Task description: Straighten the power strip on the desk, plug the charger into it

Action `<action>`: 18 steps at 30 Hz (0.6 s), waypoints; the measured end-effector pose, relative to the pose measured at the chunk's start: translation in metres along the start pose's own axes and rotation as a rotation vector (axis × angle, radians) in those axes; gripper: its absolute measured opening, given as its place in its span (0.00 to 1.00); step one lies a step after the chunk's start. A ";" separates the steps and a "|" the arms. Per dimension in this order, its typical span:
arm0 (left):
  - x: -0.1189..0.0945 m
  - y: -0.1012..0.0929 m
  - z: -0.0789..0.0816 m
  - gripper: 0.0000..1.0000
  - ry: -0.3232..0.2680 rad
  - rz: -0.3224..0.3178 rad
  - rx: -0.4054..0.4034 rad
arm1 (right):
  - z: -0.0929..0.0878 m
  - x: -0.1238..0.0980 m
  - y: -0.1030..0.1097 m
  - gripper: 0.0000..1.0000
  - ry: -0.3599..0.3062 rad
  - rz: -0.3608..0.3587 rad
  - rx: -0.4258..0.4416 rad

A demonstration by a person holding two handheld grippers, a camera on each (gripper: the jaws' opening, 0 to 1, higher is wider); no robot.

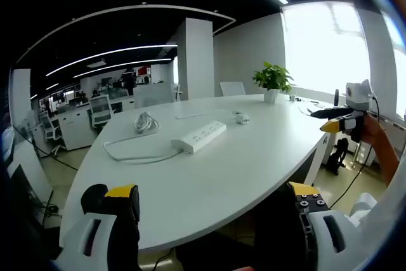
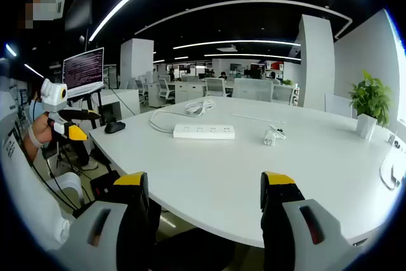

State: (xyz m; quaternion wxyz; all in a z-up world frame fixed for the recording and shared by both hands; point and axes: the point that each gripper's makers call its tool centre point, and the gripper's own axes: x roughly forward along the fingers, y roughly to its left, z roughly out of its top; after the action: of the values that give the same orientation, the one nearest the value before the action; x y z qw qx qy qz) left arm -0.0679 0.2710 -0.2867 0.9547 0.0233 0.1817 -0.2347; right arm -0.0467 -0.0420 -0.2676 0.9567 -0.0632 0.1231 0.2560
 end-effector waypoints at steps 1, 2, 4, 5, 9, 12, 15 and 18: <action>0.000 0.000 0.000 0.96 -0.001 -0.001 0.000 | 0.000 0.000 0.000 0.71 0.000 -0.001 -0.001; 0.000 -0.001 0.001 0.96 -0.002 -0.003 0.002 | 0.000 0.000 0.000 0.71 0.001 -0.003 -0.002; 0.000 -0.001 0.001 0.96 -0.004 -0.003 0.005 | -0.001 0.000 -0.001 0.71 0.004 -0.004 -0.004; 0.000 -0.001 0.001 0.96 -0.003 -0.004 0.007 | -0.001 0.000 -0.001 0.71 0.005 -0.005 -0.005; 0.000 -0.002 0.000 0.96 -0.001 -0.007 0.006 | -0.001 0.000 -0.002 0.71 0.004 -0.011 -0.002; 0.001 -0.002 0.000 0.96 -0.001 -0.008 0.009 | -0.003 0.000 -0.002 0.71 0.010 -0.010 -0.006; 0.001 -0.001 -0.001 0.96 0.002 -0.006 0.006 | -0.003 0.000 -0.003 0.71 0.007 -0.013 -0.001; 0.001 0.000 0.001 0.96 -0.002 -0.001 -0.001 | -0.004 0.000 -0.003 0.71 0.010 -0.013 -0.002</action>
State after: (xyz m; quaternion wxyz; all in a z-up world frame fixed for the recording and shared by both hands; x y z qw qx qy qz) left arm -0.0671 0.2707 -0.2863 0.9547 0.0227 0.1808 -0.2351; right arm -0.0458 -0.0455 -0.2714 0.9576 -0.0663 0.1274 0.2497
